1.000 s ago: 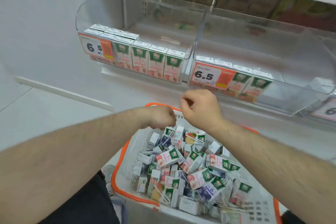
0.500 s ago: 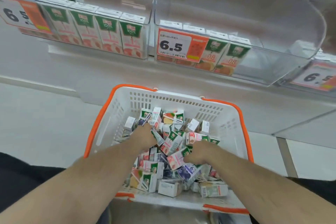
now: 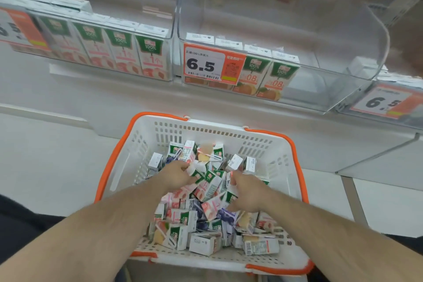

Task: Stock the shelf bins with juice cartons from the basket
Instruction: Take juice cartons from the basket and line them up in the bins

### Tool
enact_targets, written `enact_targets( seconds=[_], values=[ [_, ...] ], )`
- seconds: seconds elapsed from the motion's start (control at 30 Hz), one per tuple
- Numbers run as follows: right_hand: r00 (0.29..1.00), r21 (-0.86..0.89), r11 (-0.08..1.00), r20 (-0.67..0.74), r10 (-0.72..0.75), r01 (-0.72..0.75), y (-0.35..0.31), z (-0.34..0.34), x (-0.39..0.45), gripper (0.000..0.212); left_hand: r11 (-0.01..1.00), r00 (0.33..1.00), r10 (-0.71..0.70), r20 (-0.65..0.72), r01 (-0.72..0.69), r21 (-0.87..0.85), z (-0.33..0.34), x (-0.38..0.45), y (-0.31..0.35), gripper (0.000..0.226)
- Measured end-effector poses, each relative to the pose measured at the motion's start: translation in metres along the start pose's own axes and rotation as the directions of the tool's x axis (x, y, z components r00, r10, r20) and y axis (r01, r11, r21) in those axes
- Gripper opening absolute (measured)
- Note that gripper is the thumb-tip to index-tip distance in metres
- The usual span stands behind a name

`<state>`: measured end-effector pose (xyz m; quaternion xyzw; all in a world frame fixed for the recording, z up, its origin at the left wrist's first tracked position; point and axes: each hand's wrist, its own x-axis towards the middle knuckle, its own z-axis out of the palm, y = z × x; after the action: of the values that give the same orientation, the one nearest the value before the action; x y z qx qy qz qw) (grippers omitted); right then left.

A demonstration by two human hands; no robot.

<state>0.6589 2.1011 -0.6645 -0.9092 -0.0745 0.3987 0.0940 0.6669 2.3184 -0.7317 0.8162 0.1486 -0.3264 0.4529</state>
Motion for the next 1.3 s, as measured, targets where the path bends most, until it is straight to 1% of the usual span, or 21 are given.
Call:
enact_targets(
  seconds=[0.03, 0.07, 0.13, 0.23, 0.33, 0.37, 0.4, 0.47, 0.53, 0.57, 0.6, 0.67, 0.73, 0.8, 0.9, 1.03, 1.1, 1.17, 1.23, 1.27, 1.3],
  values=[
    [0.998, 0.021, 0.999, -0.053, -0.041, 0.042, -0.001, -0.015, -0.009, 0.080, 0.975, 1.000, -0.012, 0.015, 0.015, -0.221, -0.006, -0.004, 0.011, 0.033],
    [0.992, 0.040, 0.996, -0.101, -0.078, 0.082, -0.002, -0.031, -0.019, 0.078, 0.909, 0.999, -0.013, 0.047, 0.032, -0.417, -0.011, -0.011, 0.023, 0.032],
    [0.974, 0.066, 0.988, -0.185, -0.129, 0.143, -0.001, -0.061, -0.042, 0.078, 0.712, 0.992, 0.063, 0.106, 0.030, -0.702, -0.017, -0.029, 0.054, 0.020],
    [0.932, 0.095, 0.972, -0.317, -0.176, 0.216, 0.008, -0.097, -0.079, 0.077, 0.470, 0.978, 0.170, 0.124, 0.030, -0.882, -0.020, -0.055, 0.093, 0.024],
    [0.866, 0.270, 0.903, -0.465, -0.181, 0.334, 0.021, -0.119, -0.107, 0.072, 0.275, 0.976, 0.192, 0.108, 0.052, -0.960, -0.017, -0.078, 0.122, 0.029],
    [0.841, 0.324, 0.867, -0.511, -0.175, 0.378, 0.024, -0.124, -0.114, 0.070, 0.271, 0.979, 0.180, 0.095, 0.043, -0.961, -0.014, -0.084, 0.131, 0.037],
    [0.816, 0.354, 0.840, -0.553, -0.166, 0.411, 0.026, -0.129, -0.119, 0.068, 0.326, 0.981, 0.177, 0.074, 0.012, -0.945, -0.011, -0.087, 0.137, 0.043],
    [0.774, 0.378, 0.804, -0.614, -0.154, 0.460, 0.028, -0.135, -0.125, 0.064, 0.569, 0.977, 0.210, 0.033, -0.095, -0.817, -0.003, -0.094, 0.149, 0.038],
    [0.743, 0.395, 0.771, -0.652, -0.147, 0.499, 0.031, -0.137, -0.130, 0.063, 0.803, 0.955, 0.291, -0.062, -0.279, -0.526, 0.002, -0.101, 0.161, 0.018],
    [0.728, 0.397, 0.759, -0.670, -0.145, 0.516, 0.033, -0.138, -0.132, 0.064, 0.861, 0.929, 0.356, -0.105, -0.370, -0.349, 0.003, -0.104, 0.166, 0.006],
    [0.714, 0.390, 0.755, -0.685, -0.145, 0.527, 0.037, -0.139, -0.134, 0.064, 0.878, 0.896, 0.431, -0.106, -0.444, -0.181, 0.005, -0.107, 0.172, 0.008],
    [0.698, 0.380, 0.753, -0.701, -0.144, 0.537, 0.043, -0.141, -0.138, 0.065, 0.825, 0.828, 0.561, -0.019, -0.556, 0.103, 0.011, -0.113, 0.187, 0.034],
    [0.685, 0.380, 0.742, -0.714, -0.144, 0.552, 0.046, -0.144, -0.143, 0.064, 0.755, 0.787, 0.616, 0.038, -0.603, 0.255, 0.022, -0.119, 0.204, 0.044],
    [0.662, 0.383, 0.733, -0.740, -0.121, 0.562, 0.048, -0.149, -0.151, 0.060, 0.731, 0.766, 0.643, -0.026, -0.603, 0.320, 0.031, -0.118, 0.219, 0.047],
    [0.595, 0.383, 0.749, -0.803, -0.019, 0.541, 0.052, -0.157, -0.166, 0.050, 0.711, 0.713, 0.681, -0.169, -0.589, 0.384, 0.038, -0.118, 0.234, 0.044],
    [0.489, 0.191, 0.914, -0.872, -0.010, 0.359, 0.056, -0.167, -0.181, 0.045, 0.663, 0.642, 0.727, -0.242, -0.566, 0.490, 0.051, -0.123, 0.261, 0.053],
    [0.390, 0.168, 0.936, -0.920, 0.037, 0.308, 0.058, -0.175, -0.185, 0.041, 0.665, 0.622, 0.734, -0.272, -0.578, 0.472, 0.057, -0.126, 0.276, 0.048],
    [0.219, 0.207, 0.922, -0.966, 0.139, 0.327, 0.067, -0.190, -0.192, 0.040, 0.692, 0.612, 0.721, -0.327, -0.608, 0.388, 0.062, -0.128, 0.291, 0.040],
    [0.024, 0.237, 0.894, -0.969, 0.246, 0.380, 0.084, -0.211, -0.198, 0.037, 0.709, 0.628, 0.705, -0.328, -0.635, 0.309, 0.067, -0.127, 0.303, 0.058],
    [-0.032, 0.253, 0.881, -0.957, 0.289, 0.399, 0.095, -0.222, -0.199, 0.036, 0.715, 0.644, 0.699, -0.313, -0.640, 0.280, 0.071, -0.125, 0.307, 0.067],
    [-0.050, 0.279, 0.874, -0.945, 0.324, 0.397, 0.107, -0.232, -0.198, 0.039, 0.722, 0.658, 0.691, -0.298, -0.642, 0.256, 0.074, -0.124, 0.312, 0.074]
  ],
)
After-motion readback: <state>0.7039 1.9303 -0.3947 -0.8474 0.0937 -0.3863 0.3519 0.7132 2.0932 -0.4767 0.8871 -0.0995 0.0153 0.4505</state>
